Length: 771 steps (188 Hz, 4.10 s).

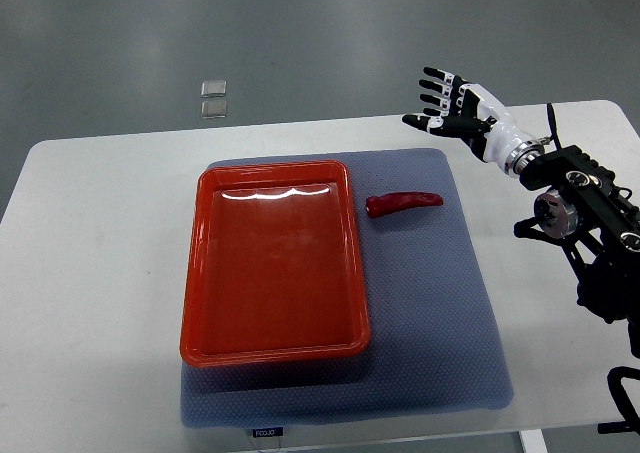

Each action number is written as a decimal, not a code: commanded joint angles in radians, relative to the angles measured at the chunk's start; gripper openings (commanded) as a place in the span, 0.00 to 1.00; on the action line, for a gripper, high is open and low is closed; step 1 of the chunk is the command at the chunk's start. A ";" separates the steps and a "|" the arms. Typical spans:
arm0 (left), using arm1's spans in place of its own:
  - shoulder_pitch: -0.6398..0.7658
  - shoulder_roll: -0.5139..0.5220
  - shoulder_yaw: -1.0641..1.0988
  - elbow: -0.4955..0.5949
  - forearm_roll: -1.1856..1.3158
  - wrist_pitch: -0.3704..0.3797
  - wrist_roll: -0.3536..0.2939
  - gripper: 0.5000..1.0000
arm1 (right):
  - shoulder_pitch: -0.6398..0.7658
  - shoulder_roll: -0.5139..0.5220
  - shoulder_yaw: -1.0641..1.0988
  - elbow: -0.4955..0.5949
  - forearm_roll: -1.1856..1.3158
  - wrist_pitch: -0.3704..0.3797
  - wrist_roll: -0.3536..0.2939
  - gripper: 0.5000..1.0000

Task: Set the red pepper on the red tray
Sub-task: 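Move the open right hand down toward the red pepper beside the tray, then close the right hand's fingers around the red pepper, then lift the pepper with the right hand and carry it over the tray, then open the right hand to release the pepper and withdraw upward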

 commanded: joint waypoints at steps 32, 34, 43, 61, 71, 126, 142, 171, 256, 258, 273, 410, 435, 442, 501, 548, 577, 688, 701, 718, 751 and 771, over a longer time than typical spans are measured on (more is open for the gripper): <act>0.000 0.000 0.000 0.000 0.000 0.000 -0.001 1.00 | 0.027 -0.072 -0.122 0.002 -0.296 0.073 0.104 0.83; 0.000 0.000 0.000 0.000 0.000 0.000 -0.001 1.00 | 0.030 -0.075 -0.129 0.002 -0.308 0.075 0.107 0.83; 0.000 0.000 0.000 0.000 0.000 0.000 0.001 1.00 | 0.036 -0.087 -0.155 0.003 -0.366 0.083 0.126 0.83; 0.000 0.000 0.000 0.000 0.000 0.001 -0.001 1.00 | 0.052 -0.105 -0.205 0.008 -0.483 0.087 0.152 0.82; 0.000 0.000 0.000 0.000 0.000 0.000 -0.001 1.00 | 0.058 -0.108 -0.230 0.009 -0.543 0.086 0.155 0.82; 0.000 0.000 0.000 0.000 0.000 0.000 -0.001 1.00 | 0.081 -0.107 -0.331 0.009 -0.694 0.075 0.156 0.82; 0.000 0.000 0.000 0.000 0.000 0.000 -0.001 1.00 | 0.079 -0.107 -0.339 0.009 -0.730 0.072 0.156 0.81; 0.000 0.000 0.000 0.000 0.000 0.000 0.001 1.00 | 0.079 -0.107 -0.360 -0.002 -0.816 0.034 0.156 0.80; 0.000 0.000 0.000 0.000 0.000 0.000 -0.001 1.00 | 0.081 -0.092 -0.385 -0.043 -0.911 -0.002 0.155 0.61; 0.000 0.000 0.000 0.000 0.000 0.000 -0.001 1.00 | 0.081 -0.092 -0.386 -0.043 -0.912 -0.003 0.155 0.60; 0.000 0.000 0.000 0.000 0.000 0.000 -0.001 1.00 | 0.081 -0.090 -0.396 -0.044 -0.914 -0.006 0.155 0.59; 0.000 0.000 0.000 0.000 0.000 0.001 0.001 1.00 | 0.105 -0.079 -0.417 -0.086 -0.915 -0.011 0.150 0.07; 0.000 0.000 0.000 0.000 0.000 0.000 -0.001 1.00 | 0.116 -0.082 -0.416 -0.086 -0.914 -0.039 0.150 0.03; 0.000 0.000 0.000 0.000 0.000 0.000 -0.001 1.00 | 0.119 -0.082 -0.414 -0.086 -0.912 -0.042 0.150 0.02; 0.000 0.000 0.000 0.000 0.000 0.001 0.001 1.00 | 0.196 -0.078 -0.412 -0.061 -0.889 -0.088 0.173 0.04; 0.000 0.000 0.000 0.000 0.000 0.001 -0.001 1.00 | 0.240 0.014 -0.512 -0.018 -0.888 -0.092 0.221 0.07; 0.000 0.000 0.000 0.000 0.000 0.000 -0.001 1.00 | 0.250 0.083 -0.574 -0.018 -0.886 -0.081 0.244 0.10; 0.000 0.000 0.000 0.000 0.000 0.000 -0.001 1.00 | 0.231 0.145 -0.682 -0.040 -0.905 -0.092 0.236 0.39; 0.000 0.000 0.000 0.000 0.000 0.000 -0.001 1.00 | 0.230 0.145 -0.679 -0.041 -0.903 -0.092 0.236 0.50; 0.000 0.000 0.000 0.000 0.000 0.000 0.001 1.00 | 0.223 0.145 -0.673 -0.040 -0.889 -0.092 0.235 0.64; 0.000 0.000 0.000 0.000 0.000 0.000 0.001 1.00 | 0.213 0.145 -0.644 -0.040 -0.869 -0.094 0.236 0.71; 0.000 0.000 0.000 0.000 0.000 0.001 -0.001 1.00 | 0.213 0.145 -0.546 -0.040 -0.807 -0.092 0.235 0.71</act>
